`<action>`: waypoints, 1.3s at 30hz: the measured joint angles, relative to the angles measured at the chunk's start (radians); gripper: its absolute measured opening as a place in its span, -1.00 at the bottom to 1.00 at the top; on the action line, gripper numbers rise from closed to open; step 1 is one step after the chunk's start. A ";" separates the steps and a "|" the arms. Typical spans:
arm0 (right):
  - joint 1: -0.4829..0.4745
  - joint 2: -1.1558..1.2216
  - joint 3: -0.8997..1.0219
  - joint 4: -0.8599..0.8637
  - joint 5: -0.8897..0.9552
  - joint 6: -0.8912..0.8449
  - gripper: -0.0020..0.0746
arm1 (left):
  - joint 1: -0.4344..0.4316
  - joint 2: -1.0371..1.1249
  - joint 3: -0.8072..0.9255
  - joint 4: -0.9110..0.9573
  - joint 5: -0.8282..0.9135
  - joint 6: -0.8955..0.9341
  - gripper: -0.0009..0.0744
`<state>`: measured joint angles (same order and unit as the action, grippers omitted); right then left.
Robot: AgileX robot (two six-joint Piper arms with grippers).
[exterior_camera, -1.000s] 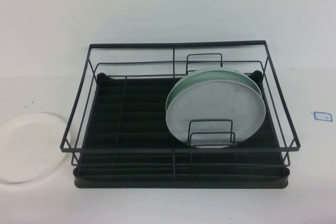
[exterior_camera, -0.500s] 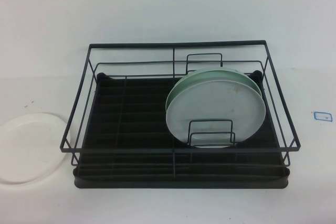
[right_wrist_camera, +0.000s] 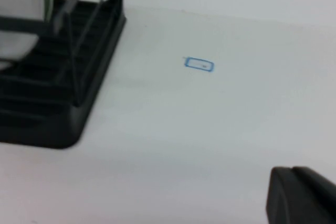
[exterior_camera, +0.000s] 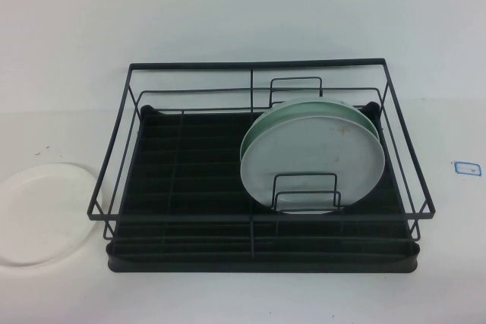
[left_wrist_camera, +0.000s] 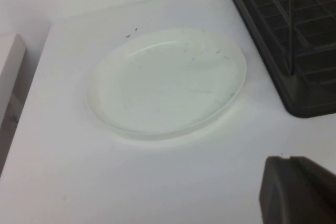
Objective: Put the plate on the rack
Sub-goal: Pick up the plate from the table
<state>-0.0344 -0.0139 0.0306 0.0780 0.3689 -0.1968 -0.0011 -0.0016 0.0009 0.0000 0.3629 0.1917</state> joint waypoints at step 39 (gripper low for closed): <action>0.000 0.000 -0.005 0.141 -0.878 0.183 -0.90 | 0.000 0.000 -0.025 -0.383 -0.904 -0.047 -0.98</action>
<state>-0.0344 -0.0139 0.0255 0.2194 -0.5089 -0.0138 -0.0011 -0.0016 -0.0236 -0.3826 -0.5413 0.1444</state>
